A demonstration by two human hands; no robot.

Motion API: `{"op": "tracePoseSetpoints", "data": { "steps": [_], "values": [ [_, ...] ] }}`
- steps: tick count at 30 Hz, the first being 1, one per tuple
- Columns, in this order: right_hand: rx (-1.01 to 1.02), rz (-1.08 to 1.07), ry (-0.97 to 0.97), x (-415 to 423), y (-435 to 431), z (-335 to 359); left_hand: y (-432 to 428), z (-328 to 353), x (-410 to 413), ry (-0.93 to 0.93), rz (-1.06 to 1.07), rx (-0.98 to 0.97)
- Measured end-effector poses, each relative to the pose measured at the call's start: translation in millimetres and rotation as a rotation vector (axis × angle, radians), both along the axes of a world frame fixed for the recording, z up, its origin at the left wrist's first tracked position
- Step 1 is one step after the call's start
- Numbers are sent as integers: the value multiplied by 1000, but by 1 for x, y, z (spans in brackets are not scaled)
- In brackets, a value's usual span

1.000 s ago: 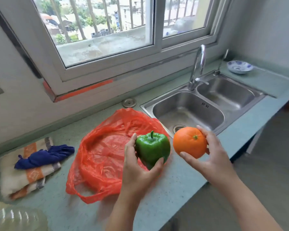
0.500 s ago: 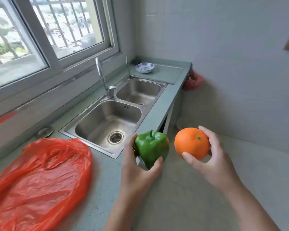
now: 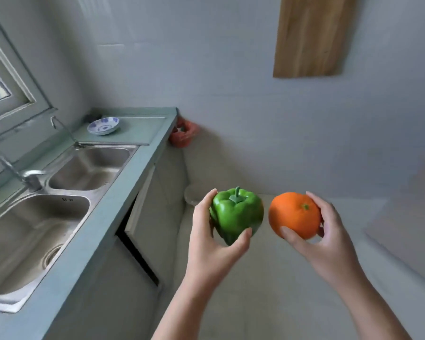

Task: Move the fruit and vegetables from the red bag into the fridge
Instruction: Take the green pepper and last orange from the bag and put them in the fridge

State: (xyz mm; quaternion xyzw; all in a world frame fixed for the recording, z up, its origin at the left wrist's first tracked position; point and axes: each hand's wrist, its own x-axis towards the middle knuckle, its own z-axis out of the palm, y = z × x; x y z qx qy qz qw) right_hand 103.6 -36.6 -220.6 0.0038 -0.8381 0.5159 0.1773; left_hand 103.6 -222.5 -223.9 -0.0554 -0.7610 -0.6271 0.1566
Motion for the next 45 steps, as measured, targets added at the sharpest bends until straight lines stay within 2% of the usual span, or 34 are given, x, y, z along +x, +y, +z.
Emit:
{"op": "tracePoseSetpoints", "data": {
  "steps": [4, 14, 21, 28, 36, 45],
  "values": [
    [-29, -90, -2, 5, 56, -7, 55, -2, -18, -30, -122, -15],
    [-92, -508, -80, 35, 197, -25, 213, -19, -62, -91, -521, -58],
    [-88, -748, -135, 11, 303, -22, 348, -23, -123, -107, -746, -15],
    [-21, -868, -121, -44, 408, 13, 470, -4, -193, -127, -882, 45],
    [-78, -1009, -113, -58, 493, 6, 573, -5, -224, -152, -1035, 6],
    [-84, -996, -70, -99, 627, 16, 709, 9, -261, -110, -1029, 10]
  ]
}}
